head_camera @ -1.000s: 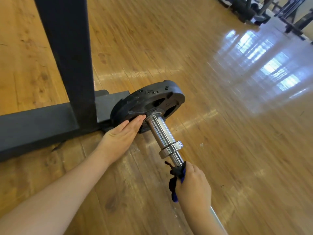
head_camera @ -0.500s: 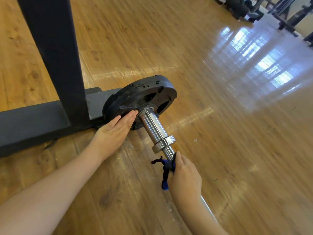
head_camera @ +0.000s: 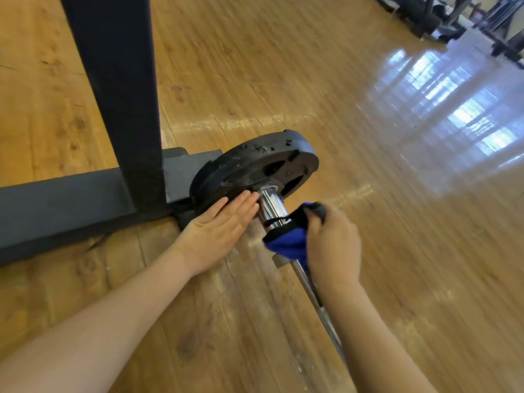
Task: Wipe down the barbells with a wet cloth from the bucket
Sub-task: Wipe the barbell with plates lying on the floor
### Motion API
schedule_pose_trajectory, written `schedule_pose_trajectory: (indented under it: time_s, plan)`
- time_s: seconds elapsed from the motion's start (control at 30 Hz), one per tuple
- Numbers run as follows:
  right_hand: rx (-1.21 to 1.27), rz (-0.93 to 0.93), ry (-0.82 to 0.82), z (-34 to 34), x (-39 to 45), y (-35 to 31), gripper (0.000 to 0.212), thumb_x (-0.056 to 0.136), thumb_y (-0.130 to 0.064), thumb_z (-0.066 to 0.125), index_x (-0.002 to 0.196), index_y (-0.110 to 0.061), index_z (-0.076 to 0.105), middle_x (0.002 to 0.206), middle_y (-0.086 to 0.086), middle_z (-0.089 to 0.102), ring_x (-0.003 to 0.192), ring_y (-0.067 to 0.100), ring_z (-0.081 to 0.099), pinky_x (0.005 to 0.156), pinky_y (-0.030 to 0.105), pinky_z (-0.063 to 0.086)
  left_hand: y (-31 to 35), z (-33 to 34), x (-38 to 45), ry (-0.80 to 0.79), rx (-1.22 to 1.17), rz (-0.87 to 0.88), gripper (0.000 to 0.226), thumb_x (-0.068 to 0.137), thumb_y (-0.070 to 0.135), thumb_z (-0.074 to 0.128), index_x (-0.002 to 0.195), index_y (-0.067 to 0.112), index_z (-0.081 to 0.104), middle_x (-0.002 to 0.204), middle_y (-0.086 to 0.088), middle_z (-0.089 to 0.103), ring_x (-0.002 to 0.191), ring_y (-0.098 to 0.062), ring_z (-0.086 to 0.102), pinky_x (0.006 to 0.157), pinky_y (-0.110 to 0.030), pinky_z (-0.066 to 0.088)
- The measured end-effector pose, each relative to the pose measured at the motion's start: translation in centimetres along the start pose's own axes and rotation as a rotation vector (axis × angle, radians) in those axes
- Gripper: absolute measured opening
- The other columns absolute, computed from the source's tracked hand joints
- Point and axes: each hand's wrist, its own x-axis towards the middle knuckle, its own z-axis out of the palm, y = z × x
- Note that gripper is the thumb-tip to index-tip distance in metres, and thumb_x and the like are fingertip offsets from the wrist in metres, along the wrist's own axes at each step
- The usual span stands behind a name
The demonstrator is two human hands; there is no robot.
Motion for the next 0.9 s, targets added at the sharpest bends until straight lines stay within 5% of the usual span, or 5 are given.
schedule_pose_trajectory:
  time_s: [0.1, 0.3, 0.5, 0.63, 0.9]
  plan:
    - [0.121, -0.143, 0.103, -0.2, 0.0, 0.7, 0.045, 0.090, -0.022, 0.050, 0.133, -0.009, 0.052, 0.133, 0.009, 0.054, 0.125, 0.025, 0.046, 0.102, 0.031, 0.035, -0.2, -1.4, 3.1, 0.016, -0.189, 0.111, 0.076, 0.080, 0.028, 0.050, 0.146, 0.003, 0.021, 0.152, -0.016, 0.023, 0.143, -0.029, 0.017, 0.115, -0.046, 0.014]
    - [0.112, -0.057, -0.095, 2.6, -3.6, 2.6, 0.050, 0.082, -0.025, 0.068, 0.128, -0.011, 0.054, 0.118, -0.003, 0.055, 0.112, 0.015, 0.047, 0.087, 0.019, 0.033, -0.2, -1.8, 8.7, -0.132, -0.246, 0.302, 0.045, 0.072, 0.040, 0.070, 0.115, 0.027, 0.069, 0.123, 0.002, 0.064, 0.122, -0.017, 0.055, 0.105, -0.033, 0.038]
    - [0.005, -0.115, -0.094, 2.7, -4.4, 3.2, 0.062, 0.074, -0.005, 0.074, 0.131, -0.002, 0.051, 0.136, 0.011, 0.049, 0.129, 0.027, 0.043, 0.105, 0.025, 0.025, 0.0, -3.0, 11.2, -0.397, -0.132, 0.461, 0.040, 0.098, 0.021, 0.038, 0.136, 0.017, 0.049, 0.144, -0.006, 0.043, 0.142, -0.026, 0.023, 0.116, -0.043, -0.007]
    - [-0.196, -0.390, -0.136, 2.0, -5.4, 4.6, 0.065, 0.068, 0.002, 0.057, 0.131, -0.004, 0.046, 0.136, 0.017, 0.049, 0.130, 0.032, 0.038, 0.100, 0.048, 0.035, 0.1, -3.2, 12.6, -0.382, -0.309, 0.406, 0.024, 0.097, 0.009, 0.037, 0.115, 0.012, 0.053, 0.120, -0.004, 0.061, 0.125, -0.023, 0.047, 0.116, -0.039, -0.007]
    - [0.075, -0.213, -0.154, 1.4, -5.5, 4.4, 0.073, 0.082, 0.004, 0.059, 0.145, -0.013, 0.028, 0.145, -0.018, 0.009, 0.135, -0.006, 0.011, 0.103, 0.000, 0.003, 0.6, -0.7, 7.3, 0.051, -0.368, 0.204, 0.053, 0.075, 0.019, 0.070, 0.126, 0.010, 0.060, 0.128, -0.009, 0.060, 0.119, -0.024, 0.057, 0.106, -0.039, 0.037]
